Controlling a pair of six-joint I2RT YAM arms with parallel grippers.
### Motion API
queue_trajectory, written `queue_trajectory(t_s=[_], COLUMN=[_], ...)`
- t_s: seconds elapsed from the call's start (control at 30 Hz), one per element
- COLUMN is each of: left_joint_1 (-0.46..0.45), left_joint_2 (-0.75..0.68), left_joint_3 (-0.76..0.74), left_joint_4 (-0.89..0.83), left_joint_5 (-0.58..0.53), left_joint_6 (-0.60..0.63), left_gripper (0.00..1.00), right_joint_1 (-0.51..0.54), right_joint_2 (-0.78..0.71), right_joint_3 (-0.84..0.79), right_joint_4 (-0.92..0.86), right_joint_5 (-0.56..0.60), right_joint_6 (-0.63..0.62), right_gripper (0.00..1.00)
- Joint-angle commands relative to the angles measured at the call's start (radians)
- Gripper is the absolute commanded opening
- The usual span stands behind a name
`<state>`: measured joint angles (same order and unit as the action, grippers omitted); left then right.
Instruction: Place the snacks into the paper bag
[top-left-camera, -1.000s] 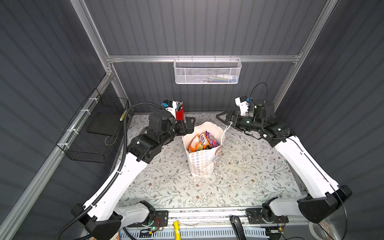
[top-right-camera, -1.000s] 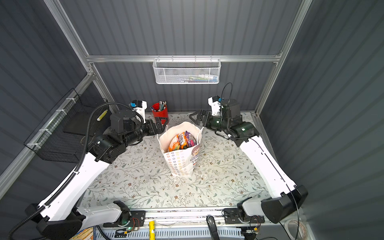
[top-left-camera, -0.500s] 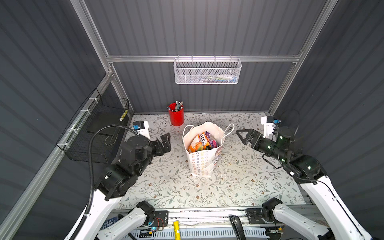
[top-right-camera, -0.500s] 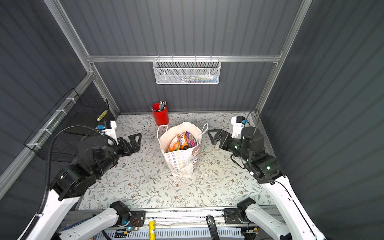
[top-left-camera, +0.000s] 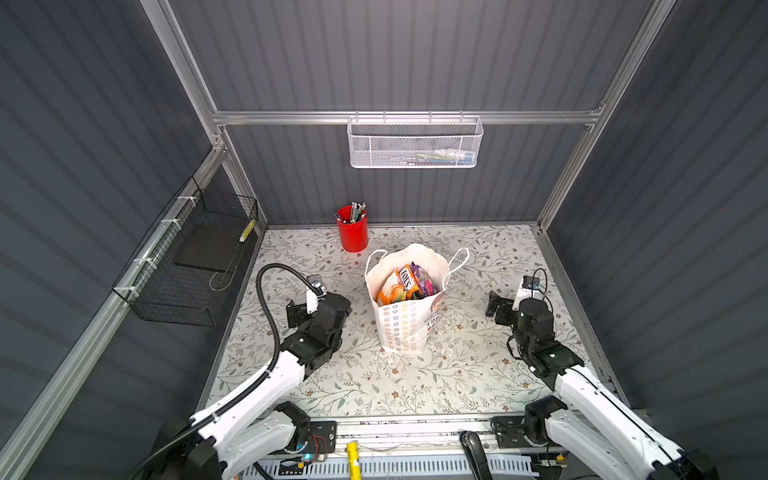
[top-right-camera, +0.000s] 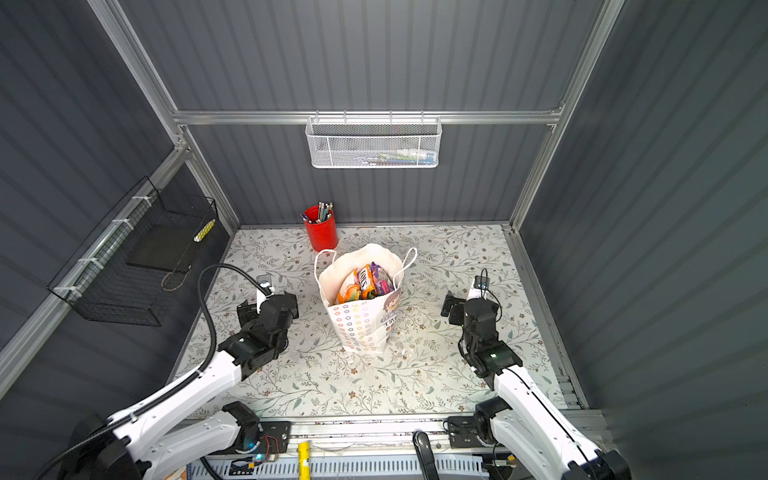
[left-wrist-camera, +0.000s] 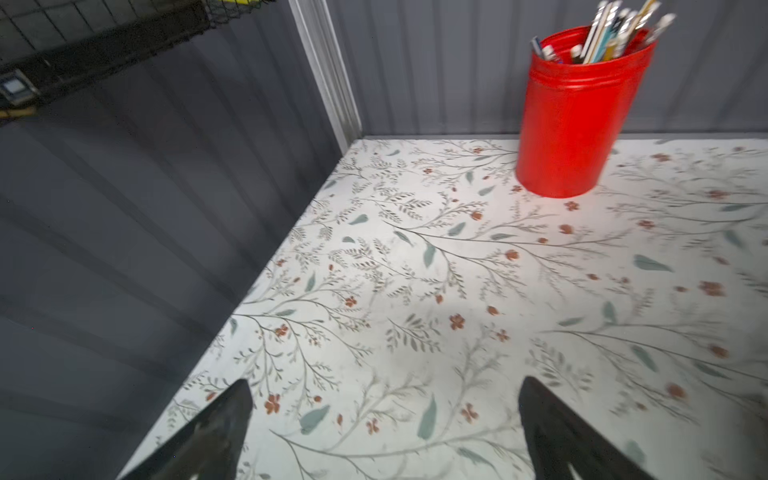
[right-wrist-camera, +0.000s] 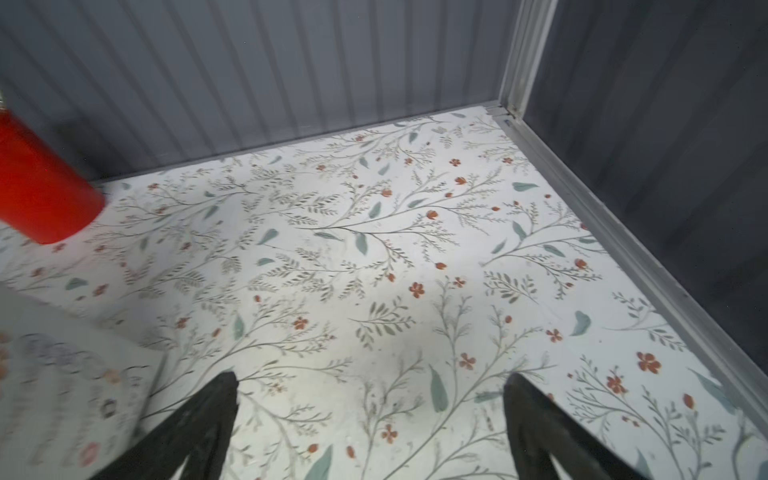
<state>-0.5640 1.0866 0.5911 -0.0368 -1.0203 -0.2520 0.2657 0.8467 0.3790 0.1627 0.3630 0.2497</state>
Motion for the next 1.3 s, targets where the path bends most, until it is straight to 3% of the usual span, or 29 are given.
queue_trajectory(t_s=[0.0,0.07,0.2,0.3,0.4,0.47,0.53,0.6,0.67,0.7,0.73,0.77,0.83,0.87,0.9,0.97,1.07,1.27], left_joint_1=[0.1,0.168,0.284,0.308,0.323,0.348,0.352,0.361,0.391,0.422,0.437,0.444,0.458,0.455,0.455,0.454,0.454,0.463], left_joint_2=[0.136,0.213,0.34,0.481,0.496,0.587,0.546,0.617,0.578,0.626,0.664,0.611,0.651,0.613,0.62,0.632,0.633,0.63], left_joint_3=[-0.056,-0.112,-0.168,-0.166,-0.189,-0.233,-0.158,-0.147,-0.144,-0.154,-0.15,-0.121,-0.152,-0.132,-0.142,-0.142,-0.142,-0.125], left_joint_4=[0.365,0.545,0.726,0.911,0.961,1.205,0.939,1.048,0.949,1.02,1.088,0.901,1.06,0.938,0.977,0.994,1.002,0.956], left_joint_5=[-0.084,-0.037,0.096,0.093,0.189,0.216,0.317,0.406,0.486,0.543,0.541,0.57,0.58,0.582,0.578,0.582,0.588,0.616], left_joint_6=[0.154,0.22,0.188,0.246,0.2,0.244,0.203,0.292,0.235,0.227,0.256,0.198,0.234,0.206,0.203,0.221,0.219,0.21], left_gripper=[1.0,1.0,1.0,1.0,1.0,1.0,1.0,1.0,1.0,1.0,1.0,1.0,1.0,1.0,1.0,1.0,1.0,1.0], right_joint_1=[-0.064,-0.093,-0.121,-0.149,-0.152,-0.158,-0.161,-0.176,-0.212,-0.242,-0.269,-0.274,-0.315,-0.332,-0.334,-0.335,-0.335,-0.33], right_joint_2=[0.061,0.064,0.187,0.369,0.407,0.43,0.486,0.602,0.559,0.555,0.616,0.655,0.581,0.614,0.63,0.604,0.62,0.611], right_joint_3=[-0.061,-0.032,-0.123,-0.16,-0.146,-0.132,-0.135,-0.16,-0.164,-0.152,-0.143,-0.133,-0.062,-0.038,-0.06,-0.036,-0.059,-0.053], right_joint_4=[0.315,0.252,0.545,0.761,0.799,0.806,0.866,1.07,0.991,0.916,0.985,1.053,0.772,0.779,0.854,0.761,0.837,0.811], right_joint_5=[-0.003,-0.041,0.028,0.079,0.031,-0.002,-0.006,0.008,-0.045,-0.117,-0.155,-0.155,-0.252,-0.321,-0.337,-0.338,-0.34,-0.363], right_joint_6=[-0.066,-0.071,-0.143,-0.194,-0.237,-0.261,-0.273,-0.281,-0.233,-0.199,-0.196,-0.205,-0.167,-0.174,-0.179,-0.176,-0.181,-0.194], right_gripper=[0.99,0.99,0.99,0.99,0.99,0.99,0.99,0.99,0.99,0.99,0.99,0.99,0.99,0.99,0.99,0.99,0.99,0.99])
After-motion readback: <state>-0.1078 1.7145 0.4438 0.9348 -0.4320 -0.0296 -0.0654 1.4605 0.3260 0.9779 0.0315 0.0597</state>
